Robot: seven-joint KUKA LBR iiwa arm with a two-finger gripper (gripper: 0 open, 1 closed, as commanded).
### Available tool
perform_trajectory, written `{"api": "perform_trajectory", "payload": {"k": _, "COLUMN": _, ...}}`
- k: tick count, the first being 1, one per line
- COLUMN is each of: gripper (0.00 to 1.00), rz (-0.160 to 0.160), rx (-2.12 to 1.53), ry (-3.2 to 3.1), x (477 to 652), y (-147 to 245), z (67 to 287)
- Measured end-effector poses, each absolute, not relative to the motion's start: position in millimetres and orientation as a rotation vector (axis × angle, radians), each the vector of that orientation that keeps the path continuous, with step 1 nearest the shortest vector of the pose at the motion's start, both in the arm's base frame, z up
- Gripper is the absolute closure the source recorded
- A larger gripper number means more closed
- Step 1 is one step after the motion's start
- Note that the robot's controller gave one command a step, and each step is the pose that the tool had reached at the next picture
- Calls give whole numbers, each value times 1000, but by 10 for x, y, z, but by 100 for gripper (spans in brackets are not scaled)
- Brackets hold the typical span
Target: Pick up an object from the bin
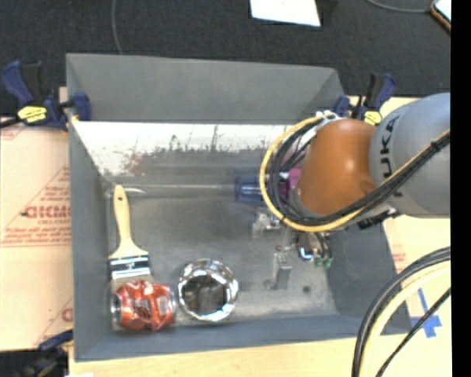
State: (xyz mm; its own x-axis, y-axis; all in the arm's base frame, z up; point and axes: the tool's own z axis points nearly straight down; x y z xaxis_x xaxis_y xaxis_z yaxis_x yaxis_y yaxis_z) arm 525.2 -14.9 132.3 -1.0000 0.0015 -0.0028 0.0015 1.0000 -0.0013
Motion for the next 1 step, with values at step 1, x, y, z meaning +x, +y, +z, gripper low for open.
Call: {"api": "perform_trajectory", "payload": {"k": 1, "gripper": 0, "rz": -2, "rx": 2, "ry": 3139, "x": 5251, "y": -148, "z": 1323}}
